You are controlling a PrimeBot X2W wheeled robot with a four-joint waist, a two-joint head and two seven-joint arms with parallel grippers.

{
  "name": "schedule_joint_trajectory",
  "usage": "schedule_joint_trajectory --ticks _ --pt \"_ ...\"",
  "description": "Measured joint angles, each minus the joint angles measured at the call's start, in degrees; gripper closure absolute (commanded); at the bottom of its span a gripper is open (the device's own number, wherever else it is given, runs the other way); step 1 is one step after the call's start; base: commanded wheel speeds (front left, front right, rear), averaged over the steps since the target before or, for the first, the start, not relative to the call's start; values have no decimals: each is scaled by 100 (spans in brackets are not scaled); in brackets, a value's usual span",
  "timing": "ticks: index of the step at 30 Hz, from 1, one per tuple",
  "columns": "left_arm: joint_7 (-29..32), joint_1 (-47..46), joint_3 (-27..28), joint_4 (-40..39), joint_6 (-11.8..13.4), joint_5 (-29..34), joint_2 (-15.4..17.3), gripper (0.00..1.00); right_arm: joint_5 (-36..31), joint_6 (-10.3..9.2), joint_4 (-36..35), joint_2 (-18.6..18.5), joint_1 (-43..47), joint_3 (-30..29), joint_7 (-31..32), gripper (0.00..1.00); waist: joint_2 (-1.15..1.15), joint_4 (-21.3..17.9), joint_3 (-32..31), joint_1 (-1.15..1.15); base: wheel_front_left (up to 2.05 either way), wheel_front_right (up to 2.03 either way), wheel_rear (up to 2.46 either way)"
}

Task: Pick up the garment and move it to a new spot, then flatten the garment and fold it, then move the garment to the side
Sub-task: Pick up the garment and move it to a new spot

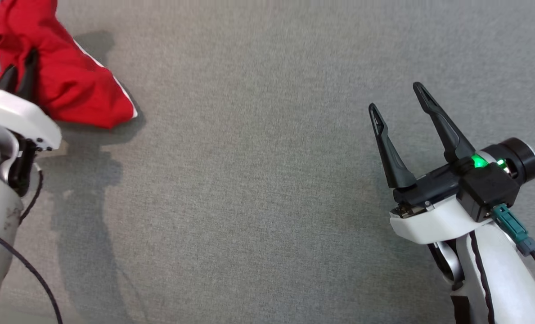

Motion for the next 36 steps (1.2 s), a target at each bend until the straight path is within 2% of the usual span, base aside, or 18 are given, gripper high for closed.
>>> schedule_joint_trajectory --ticks 8,12,16,20,25,33,35,36 --pt "-62 500 265 -1445 105 568 -294 100 71 0 126 97 348 -375 0 0 0 -207 -708 0 0 0 0" --pt "-60 972 280 -2051 142 753 -583 100 82 0 191 124 502 -589 0 0 0 -479 -931 0 0 0 0" --pt "-62 1274 204 -2419 144 716 -1049 100 70 0 213 146 596 -766 0 0 0 -826 -1056 0 0 0 0" --pt "-62 1345 -76 -2499 286 973 -1363 100 59 0 225 171 638 -862 0 0 0 -1215 -1077 0 0 0 0" --pt "-60 1347 -430 -2198 458 1290 -1682 100 35 0 187 200 623 -896 0 0 0 -1727 -972 0 0 0 0" --pt "-62 1285 -580 -1547 626 1722 -1922 100 276 0 -12 212 524 -914 0 0 0 -2443 -626 0 0 0 0" --pt "-62 1277 -620 -1346 634 1794 -1959 96 321 0 -37 211 513 -921 0 0 0 -2581 -544 0 0 0 0" --pt "-62 1276 -653 -1263 633 1836 -1979 63 354 0 -40 211 513 -929 0 0 0 -2639 -508 0 0 0 0"
